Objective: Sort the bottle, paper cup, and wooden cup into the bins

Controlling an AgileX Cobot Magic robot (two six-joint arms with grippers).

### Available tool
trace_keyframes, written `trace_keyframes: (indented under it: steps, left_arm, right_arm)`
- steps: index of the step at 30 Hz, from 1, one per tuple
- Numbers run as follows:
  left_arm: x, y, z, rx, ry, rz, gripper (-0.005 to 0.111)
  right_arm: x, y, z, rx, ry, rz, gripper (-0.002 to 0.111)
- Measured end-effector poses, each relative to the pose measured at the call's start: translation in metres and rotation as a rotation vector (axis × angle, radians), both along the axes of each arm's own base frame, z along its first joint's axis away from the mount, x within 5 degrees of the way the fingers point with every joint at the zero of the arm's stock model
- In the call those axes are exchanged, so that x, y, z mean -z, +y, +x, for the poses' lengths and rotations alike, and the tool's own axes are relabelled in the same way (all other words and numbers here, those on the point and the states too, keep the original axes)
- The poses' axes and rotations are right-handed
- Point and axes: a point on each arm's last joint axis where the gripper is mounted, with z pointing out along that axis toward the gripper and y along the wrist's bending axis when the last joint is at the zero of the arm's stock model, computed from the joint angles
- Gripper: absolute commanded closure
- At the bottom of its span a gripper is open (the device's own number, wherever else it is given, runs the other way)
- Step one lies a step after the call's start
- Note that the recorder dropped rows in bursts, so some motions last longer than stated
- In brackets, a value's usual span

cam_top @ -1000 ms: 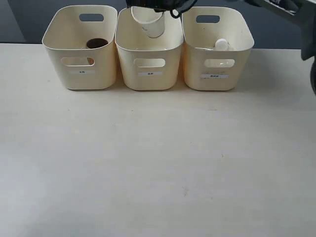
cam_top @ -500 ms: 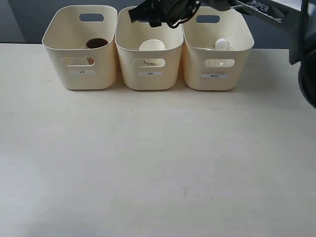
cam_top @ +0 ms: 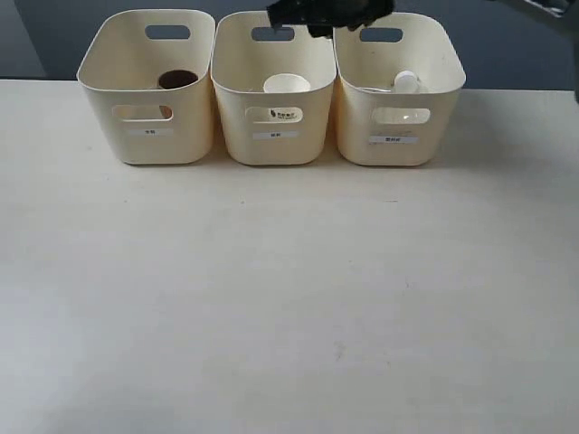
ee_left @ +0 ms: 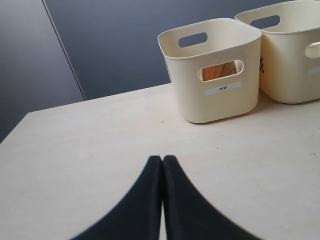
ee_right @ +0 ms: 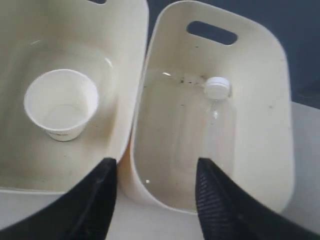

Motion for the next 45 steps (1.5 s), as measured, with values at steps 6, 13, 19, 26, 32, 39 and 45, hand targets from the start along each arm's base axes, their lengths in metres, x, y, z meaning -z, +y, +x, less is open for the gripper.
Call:
trace_keyframes:
  steps: [6,13,19,26,32,39,45]
  left_arm:
    - [0.000,0.000,0.000,0.000,0.000,0.000,0.107]
    - [0.000,0.000,0.000,0.000,0.000,0.000,0.107]
    - [0.000,0.000,0.000,0.000,0.000,0.000,0.107]
    - [0.000,0.000,0.000,0.000,0.000,0.000,0.107]
    - [0.000,0.000,0.000,0.000,0.000,0.000,0.107]
    - [0.000,0.000,0.000,0.000,0.000,0.000,0.107]
    - [0.000,0.000,0.000,0.000,0.000,0.000,0.107]
  right_arm:
    - [-0.045,-0.025,-0.021,0.085,-0.036,-0.067,0.061]
    - [-0.089,-0.043,-0.045,0.094,-0.110,-0.029,0.061]
    - [-0.122,-0.061,-0.077,0.081,-0.139,0.034,0.061]
    - [-0.147,-0.091,-0.122,0.078,-0.169,0.061,0.061]
    - [-0.149,-0.119,-0.162,0.077,-0.163,0.058,0.061]
    - [-0.135,-0.155,-0.216,0.083,-0.143,0.072,0.061]
    - [-0.112,-0.187,-0.264,0.085,-0.138,0.082,0.061]
